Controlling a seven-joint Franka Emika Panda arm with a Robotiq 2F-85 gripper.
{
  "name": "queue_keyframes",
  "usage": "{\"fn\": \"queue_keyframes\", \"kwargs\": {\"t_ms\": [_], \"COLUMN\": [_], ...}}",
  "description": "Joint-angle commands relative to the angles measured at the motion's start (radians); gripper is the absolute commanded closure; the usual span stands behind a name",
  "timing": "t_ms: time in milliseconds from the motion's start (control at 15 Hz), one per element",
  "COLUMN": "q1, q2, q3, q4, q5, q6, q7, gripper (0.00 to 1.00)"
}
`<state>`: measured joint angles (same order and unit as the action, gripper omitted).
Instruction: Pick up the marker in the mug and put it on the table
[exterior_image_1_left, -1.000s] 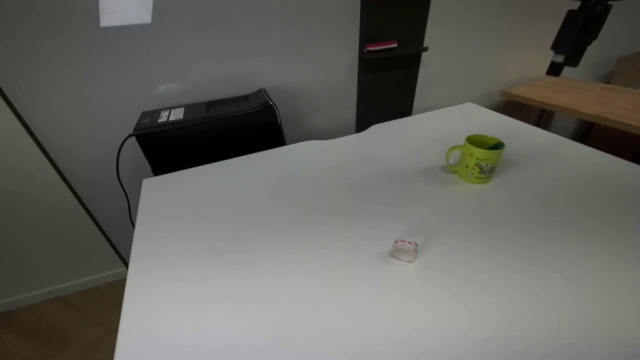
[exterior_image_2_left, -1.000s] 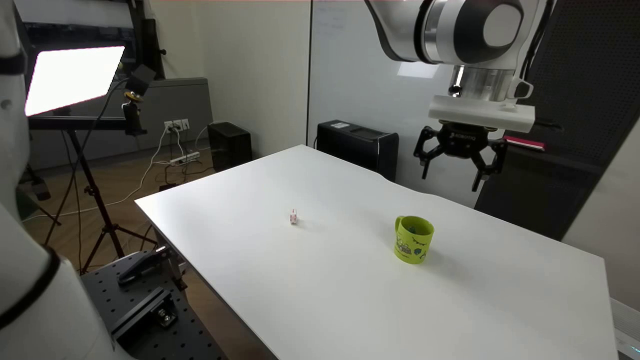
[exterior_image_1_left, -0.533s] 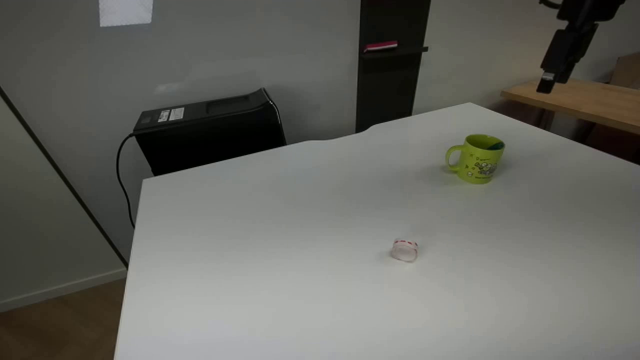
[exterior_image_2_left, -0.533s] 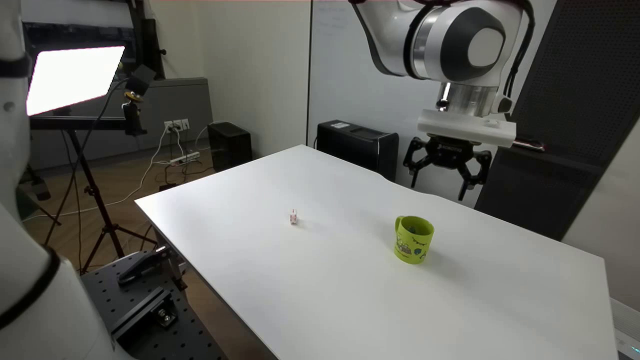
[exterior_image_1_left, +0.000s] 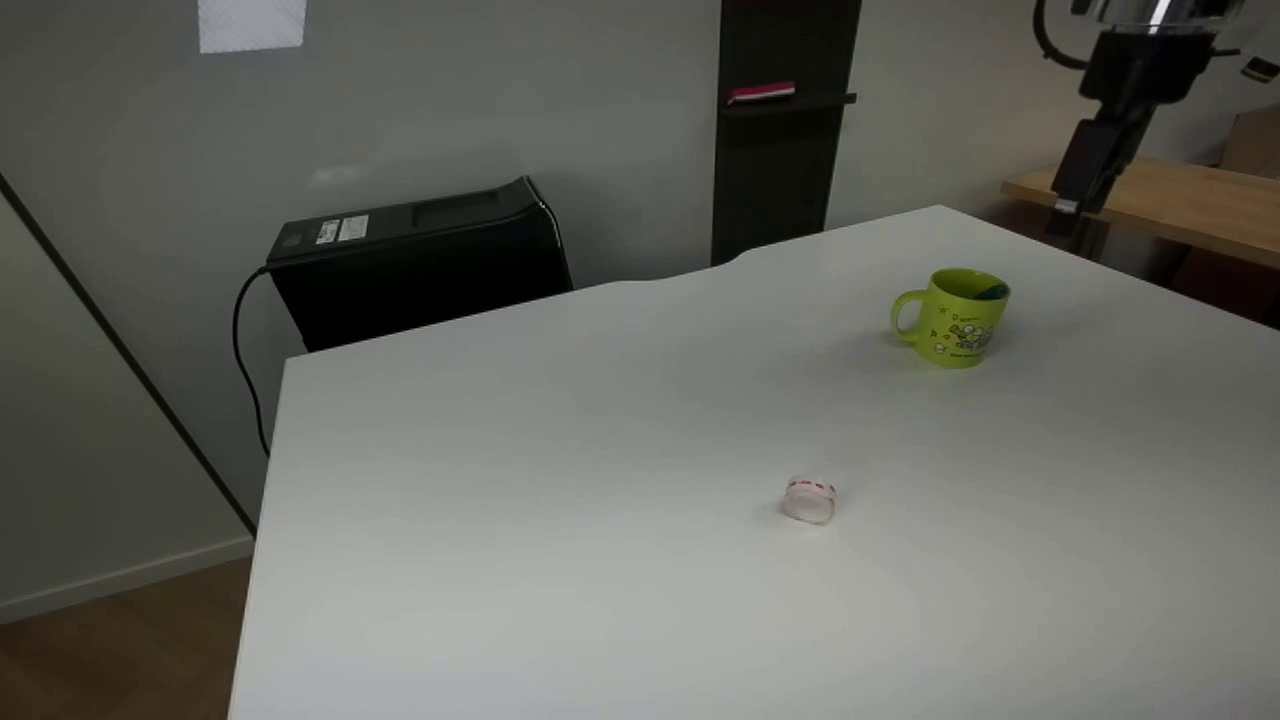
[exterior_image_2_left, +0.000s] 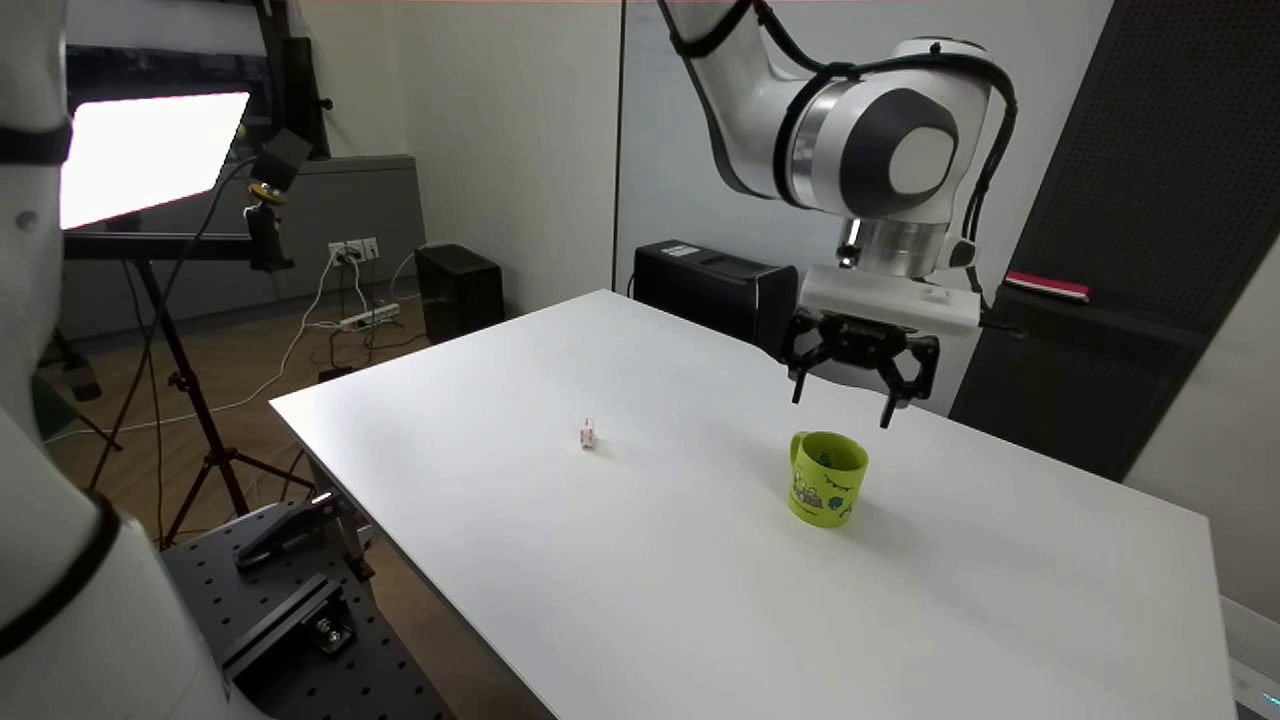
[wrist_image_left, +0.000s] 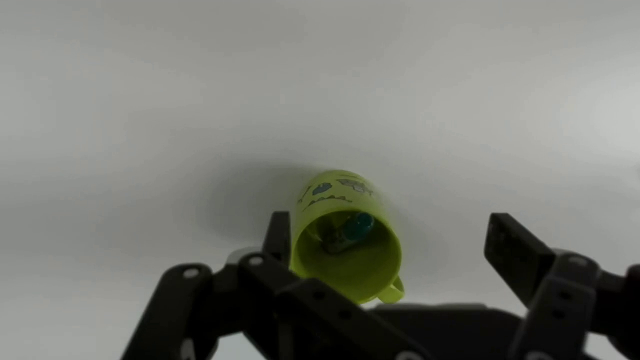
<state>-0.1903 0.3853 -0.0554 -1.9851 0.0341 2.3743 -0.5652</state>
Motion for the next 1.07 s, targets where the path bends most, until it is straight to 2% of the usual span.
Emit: {"fn": "queue_keyframes", "kwargs": {"t_ms": [0,1000], "q1": [-0.009,-0.029], "q2": [0.018,0.154], "q3": [0.011,0.024], "q4": [-0.015,-0.028], "q5": [-0.021,-0.046], "q6": [0.062,0.299], "q7": [0.010,0.037], "gripper": [0.00,0.00]}}
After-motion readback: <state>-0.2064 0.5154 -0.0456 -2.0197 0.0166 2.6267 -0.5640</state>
